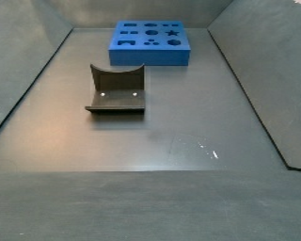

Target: Insert the square-circle object.

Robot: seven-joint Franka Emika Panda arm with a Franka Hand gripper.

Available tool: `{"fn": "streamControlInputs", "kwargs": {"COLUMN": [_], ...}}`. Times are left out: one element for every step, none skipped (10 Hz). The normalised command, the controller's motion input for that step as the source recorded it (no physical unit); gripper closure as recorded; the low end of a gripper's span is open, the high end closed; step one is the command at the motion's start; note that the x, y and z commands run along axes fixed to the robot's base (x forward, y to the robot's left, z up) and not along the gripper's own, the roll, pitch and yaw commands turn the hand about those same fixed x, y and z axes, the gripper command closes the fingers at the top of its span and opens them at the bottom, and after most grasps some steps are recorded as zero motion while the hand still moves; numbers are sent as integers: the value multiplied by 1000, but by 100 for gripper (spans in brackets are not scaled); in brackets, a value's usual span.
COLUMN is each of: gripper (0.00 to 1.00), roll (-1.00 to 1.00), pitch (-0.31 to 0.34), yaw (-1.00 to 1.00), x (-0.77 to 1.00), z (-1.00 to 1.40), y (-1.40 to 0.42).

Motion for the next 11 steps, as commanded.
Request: {"fn": "streamControlInputs", "kwargs": {"gripper": [100,100,100,100,100,100,100,100,100,100,100], "roll": [0,-9,-63,-60,-30,0,0,24,40,124,174], "pitch": [-114,-147,-171,-234,-224,-180,-131,-67,0,66,117], "yaw": [-1000,-1000,-914,-717,-663,-594,-551,-563,-694,-840,-894], "x": [-26,-63,-74,-109,-100,-57,-14,0,0,-11,-120], "z": [-629,-649,-503,-506,-494,-437,-394,-334,-311,-269,-166], "y": [0,0,-140,-377,-486,-606,-703,-754,-626,-346,-80]}}
